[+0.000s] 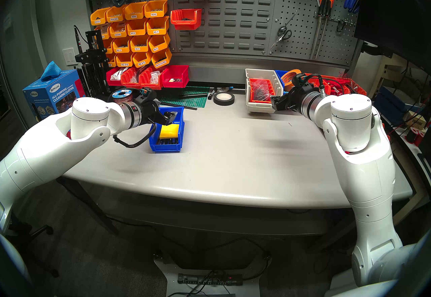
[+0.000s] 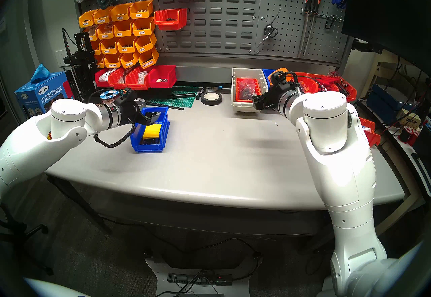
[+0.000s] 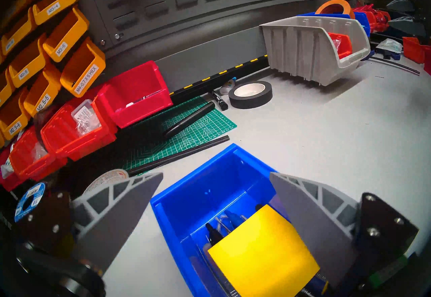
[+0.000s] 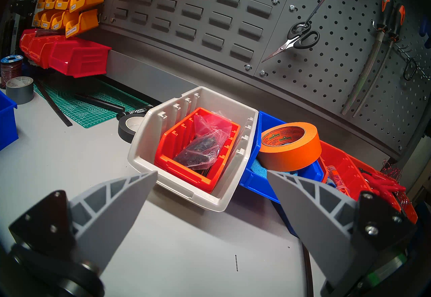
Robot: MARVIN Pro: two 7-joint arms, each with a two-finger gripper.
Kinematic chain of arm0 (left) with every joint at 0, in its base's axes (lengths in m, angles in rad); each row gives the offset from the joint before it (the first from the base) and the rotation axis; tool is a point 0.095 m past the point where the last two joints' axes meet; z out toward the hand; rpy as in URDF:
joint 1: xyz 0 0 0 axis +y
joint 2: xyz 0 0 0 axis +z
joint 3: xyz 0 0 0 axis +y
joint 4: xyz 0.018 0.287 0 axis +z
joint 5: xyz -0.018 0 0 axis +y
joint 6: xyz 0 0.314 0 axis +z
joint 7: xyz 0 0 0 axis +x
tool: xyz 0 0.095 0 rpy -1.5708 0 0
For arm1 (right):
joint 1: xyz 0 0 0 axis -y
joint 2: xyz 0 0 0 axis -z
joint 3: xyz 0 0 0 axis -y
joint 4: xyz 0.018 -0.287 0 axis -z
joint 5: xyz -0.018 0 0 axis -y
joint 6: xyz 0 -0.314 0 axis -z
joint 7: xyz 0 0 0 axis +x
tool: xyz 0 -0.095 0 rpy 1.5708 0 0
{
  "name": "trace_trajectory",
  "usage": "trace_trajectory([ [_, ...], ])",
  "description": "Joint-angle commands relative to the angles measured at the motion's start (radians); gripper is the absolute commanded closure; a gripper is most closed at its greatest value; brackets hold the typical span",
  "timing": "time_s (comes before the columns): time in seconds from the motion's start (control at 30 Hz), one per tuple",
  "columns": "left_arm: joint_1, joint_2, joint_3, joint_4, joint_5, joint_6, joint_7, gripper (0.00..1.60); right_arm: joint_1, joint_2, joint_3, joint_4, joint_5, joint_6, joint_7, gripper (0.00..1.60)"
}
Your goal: Hang all the unorganized tool boxes onto the wall
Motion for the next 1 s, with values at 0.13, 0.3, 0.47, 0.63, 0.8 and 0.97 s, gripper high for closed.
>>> trace_trajectory([
  [0.13,0.003,0.018,-0.038,0.005,-0.043,-0.022,0.042,0.00,0.013,-0.002,0.002,-0.010,0.002,-0.003,0.001,0.00],
  [0.3,0.012,0.026,-0.046,0.002,-0.074,-0.024,0.065,0.00,0.013,-0.002,0.002,-0.010,0.002,-0.003,0.001,0.00],
  [0.47,0.028,0.034,-0.051,-0.002,-0.109,-0.039,0.082,0.00,0.013,-0.002,0.002,-0.010,0.002,-0.003,0.001,0.00],
  [0.63,0.046,0.042,-0.050,-0.013,-0.131,-0.056,0.096,0.00,0.013,-0.002,0.002,-0.010,0.002,-0.003,0.001,0.00],
  [0.8,0.071,0.058,-0.048,-0.026,-0.152,-0.073,0.107,0.00,0.013,-0.002,0.002,-0.010,0.002,-0.003,0.001,0.00],
  [0.97,0.094,0.076,-0.047,-0.037,-0.167,-0.091,0.120,0.00,0.013,-0.002,0.002,-0.010,0.002,-0.003,0.001,0.00],
])
